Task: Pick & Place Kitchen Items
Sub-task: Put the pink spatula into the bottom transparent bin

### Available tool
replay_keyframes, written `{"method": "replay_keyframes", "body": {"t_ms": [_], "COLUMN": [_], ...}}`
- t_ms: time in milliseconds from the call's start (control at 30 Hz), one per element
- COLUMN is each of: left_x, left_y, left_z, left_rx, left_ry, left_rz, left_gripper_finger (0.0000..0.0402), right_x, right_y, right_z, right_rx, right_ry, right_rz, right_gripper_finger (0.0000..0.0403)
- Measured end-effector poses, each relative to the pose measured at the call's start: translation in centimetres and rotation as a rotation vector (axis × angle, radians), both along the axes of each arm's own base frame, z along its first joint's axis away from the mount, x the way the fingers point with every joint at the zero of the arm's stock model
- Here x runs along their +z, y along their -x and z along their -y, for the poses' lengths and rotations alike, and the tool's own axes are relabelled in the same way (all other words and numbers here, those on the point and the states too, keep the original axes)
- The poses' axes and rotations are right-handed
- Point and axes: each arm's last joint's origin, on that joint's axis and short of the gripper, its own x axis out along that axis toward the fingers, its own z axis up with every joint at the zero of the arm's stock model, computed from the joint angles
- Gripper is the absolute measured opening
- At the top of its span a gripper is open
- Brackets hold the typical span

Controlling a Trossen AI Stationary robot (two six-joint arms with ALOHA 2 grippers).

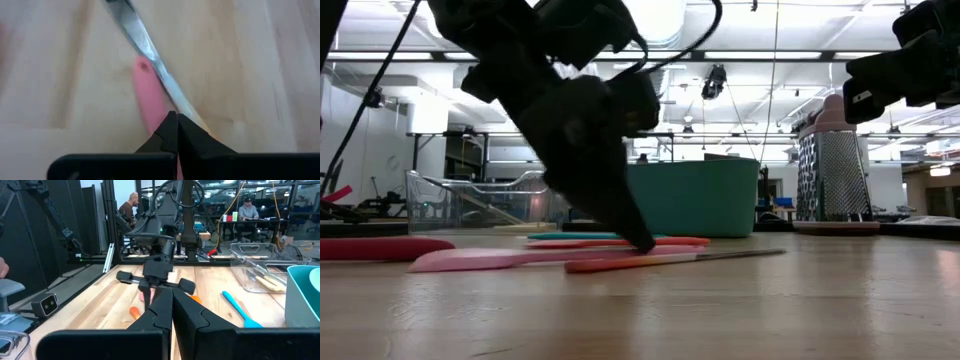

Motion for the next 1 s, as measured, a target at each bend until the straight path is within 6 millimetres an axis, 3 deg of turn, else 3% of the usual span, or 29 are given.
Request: {"method": "replay_keyframes", "body": {"t_ms": [100,267,400,600,1000], "left_x": [-0.4,-0.2,0.6,2.2,-0.3], "left_y": [0.0,0.0,-0.4,-1.4,-1.2], "left_z": [0.0,0.0,0.1,0.1,0.0], "left_rx": [-0.002,0.038,0.046,0.133,0.166], "left_ry": [0.001,-0.003,-0.012,-0.176,-0.105], "left_rz": [-0.010,0.000,0.016,0.116,0.014], "left_gripper_finger": [0.0004,0.0045,0.0070,0.0098,0.0147], "right_x": [0.0,0.0,0.0,0.0,0.0], "right_y": [0.0,0.0,0.0,0.0,0.0], "right_z": [0.0,0.0,0.0,0.0,0.0], "right_rx": [0.000,0.000,0.000,0.000,-0.001], "right_ry": [0.000,0.000,0.000,0.000,0.000], "right_rz": [0.000,0.000,0.000,0.000,0.000], "right_gripper_finger": [0.0008,0.0008,0.0008,0.0008,0.0008]}}
